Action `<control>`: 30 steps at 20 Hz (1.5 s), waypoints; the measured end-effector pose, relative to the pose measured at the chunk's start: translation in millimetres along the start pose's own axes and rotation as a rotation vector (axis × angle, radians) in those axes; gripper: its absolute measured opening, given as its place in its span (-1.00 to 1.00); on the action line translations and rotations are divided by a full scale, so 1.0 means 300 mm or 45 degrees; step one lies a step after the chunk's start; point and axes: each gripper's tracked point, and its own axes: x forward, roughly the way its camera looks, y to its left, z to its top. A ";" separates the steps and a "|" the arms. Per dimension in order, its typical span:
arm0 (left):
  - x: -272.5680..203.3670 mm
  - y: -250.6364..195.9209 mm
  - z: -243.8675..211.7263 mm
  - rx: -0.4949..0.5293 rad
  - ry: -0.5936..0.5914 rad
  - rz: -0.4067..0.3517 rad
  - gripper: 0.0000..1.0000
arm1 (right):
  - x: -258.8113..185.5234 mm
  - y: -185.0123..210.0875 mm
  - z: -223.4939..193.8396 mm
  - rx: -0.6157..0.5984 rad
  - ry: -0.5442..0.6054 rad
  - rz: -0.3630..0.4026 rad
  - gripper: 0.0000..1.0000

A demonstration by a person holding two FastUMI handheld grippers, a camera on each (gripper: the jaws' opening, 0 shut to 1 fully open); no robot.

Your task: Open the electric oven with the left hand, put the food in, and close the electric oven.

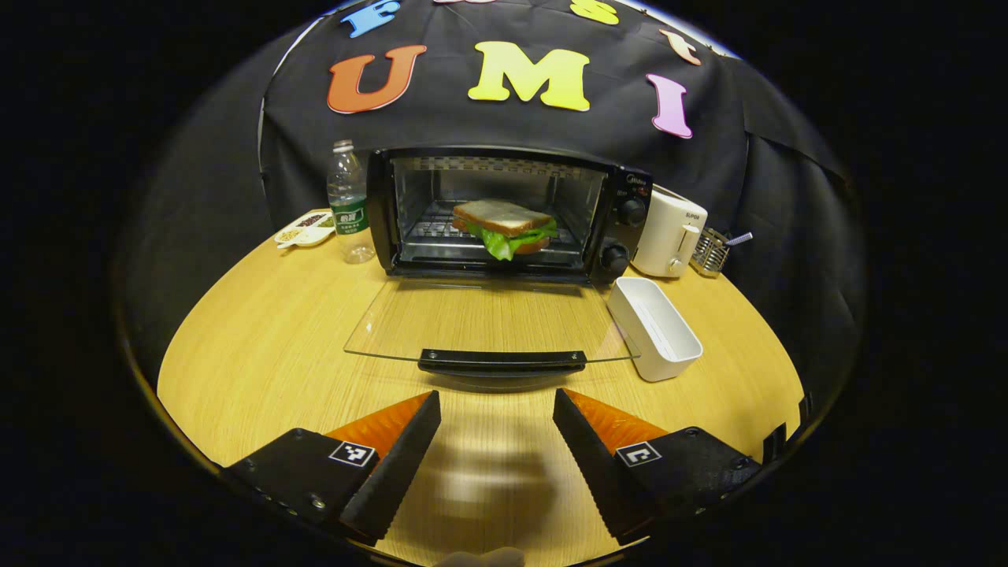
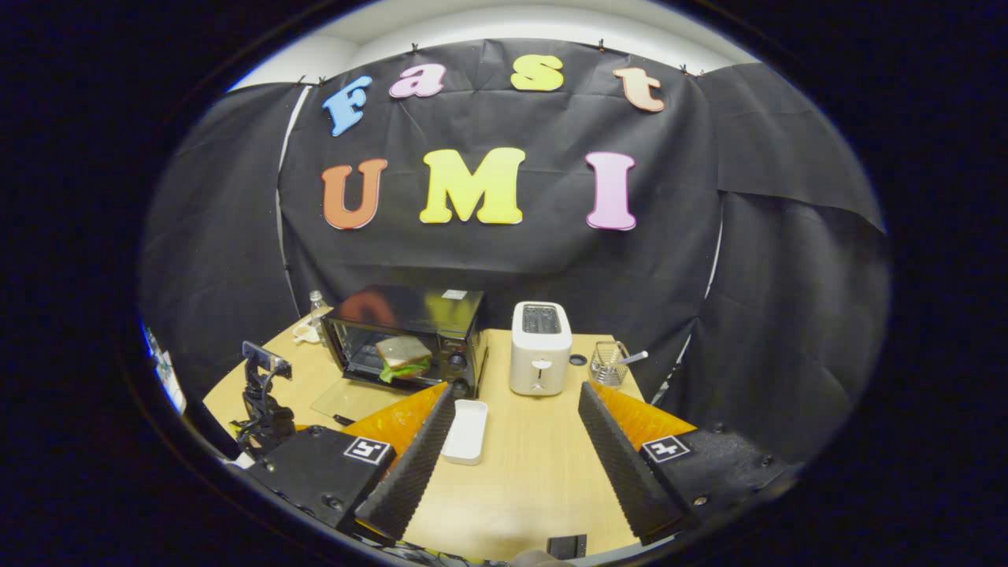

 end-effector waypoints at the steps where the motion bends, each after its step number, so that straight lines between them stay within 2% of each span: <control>1: 0.022 0.000 -0.011 0.014 0.012 -0.002 0.90 | -0.003 -0.014 -0.010 -0.002 0.014 -0.016 0.80; 3: 0.059 0.010 -0.027 0.037 0.040 0.014 0.90 | -0.010 -0.033 -0.023 0.001 0.023 -0.041 0.82; 4: 0.071 0.012 -0.034 0.036 0.050 0.019 0.90 | -0.012 -0.041 -0.026 0.004 0.027 -0.055 1.00; 10: 0.160 0.023 -0.060 0.050 0.099 0.052 0.90 | -0.008 -0.070 -0.073 0.075 0.078 -0.090 1.00; 11: 0.171 0.029 -0.071 0.047 0.118 0.056 0.90 | -0.006 -0.065 -0.083 0.100 0.095 -0.082 0.82; 12: 0.176 0.026 -0.054 0.062 0.100 0.057 1.00 | -0.003 -0.065 -0.082 0.111 0.096 -0.086 1.00; 14: 0.184 0.018 -0.060 0.083 0.096 0.045 0.89 | -0.003 -0.067 -0.075 0.111 0.091 -0.092 1.00; 19: 0.192 0.012 -0.044 0.050 0.105 0.045 0.88 | 0.006 -0.060 -0.080 0.119 0.093 -0.086 1.00; 24: 0.167 -0.007 0.029 0.028 0.069 0.029 0.87 | 0.027 -0.057 -0.085 0.158 0.101 -0.071 1.00; 30: 0.167 -0.032 0.219 0.003 -0.029 0.003 0.87 | 0.049 -0.062 -0.093 0.182 0.109 -0.058 1.00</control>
